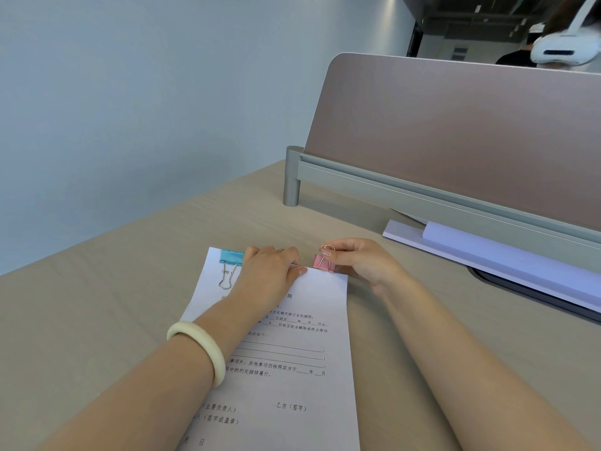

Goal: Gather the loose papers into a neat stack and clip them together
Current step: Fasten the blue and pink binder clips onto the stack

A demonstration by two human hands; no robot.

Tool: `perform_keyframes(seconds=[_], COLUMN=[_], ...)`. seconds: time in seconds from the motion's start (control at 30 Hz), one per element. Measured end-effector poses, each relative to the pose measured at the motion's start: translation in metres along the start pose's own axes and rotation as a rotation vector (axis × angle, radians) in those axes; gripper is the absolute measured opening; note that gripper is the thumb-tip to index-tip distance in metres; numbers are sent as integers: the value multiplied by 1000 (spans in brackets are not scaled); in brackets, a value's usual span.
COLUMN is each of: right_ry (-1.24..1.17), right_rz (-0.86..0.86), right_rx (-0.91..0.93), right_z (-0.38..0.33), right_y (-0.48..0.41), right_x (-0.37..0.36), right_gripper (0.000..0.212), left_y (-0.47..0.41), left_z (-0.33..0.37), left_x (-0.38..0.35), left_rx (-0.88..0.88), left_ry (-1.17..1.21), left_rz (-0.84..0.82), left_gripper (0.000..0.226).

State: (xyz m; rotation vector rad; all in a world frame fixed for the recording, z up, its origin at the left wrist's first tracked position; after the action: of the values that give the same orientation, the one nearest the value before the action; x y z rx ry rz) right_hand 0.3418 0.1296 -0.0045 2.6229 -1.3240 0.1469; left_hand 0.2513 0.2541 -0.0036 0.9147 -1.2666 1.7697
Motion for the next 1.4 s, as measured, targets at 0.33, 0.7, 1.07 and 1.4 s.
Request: perform_keyframes(seconds=[0.33, 0.7, 1.07, 1.4], right_ry=[131, 245, 336, 590], right_rz=[-26, -23, -56, -419], right_rx=[0, 288, 211, 154], right_z=[7, -17, -22, -10], right_y=[5, 19, 29, 43], right_x=[-5, -4, -10, -14], right_gripper=[3, 26, 57, 33], left_y=[3, 5, 5, 1], left_z=[1, 2, 0, -10], left_x=[7, 9, 17, 2], left_rx=[-41, -77, -64, 17], left_ry=[71, 108, 190, 252], left_rz=[117, 145, 180, 70], left_gripper=[32, 29, 33, 18])
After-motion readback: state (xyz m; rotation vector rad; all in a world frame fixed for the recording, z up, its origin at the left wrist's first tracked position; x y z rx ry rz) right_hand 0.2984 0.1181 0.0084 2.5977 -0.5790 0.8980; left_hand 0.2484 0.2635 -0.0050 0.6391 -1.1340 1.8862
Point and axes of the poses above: each hand's wrist, its own y-axis away from the middle knuckle, its own x-axis out of the back of the hand, z = x × y, the point moved 6 cm from there along -y, towards the middle knuckle
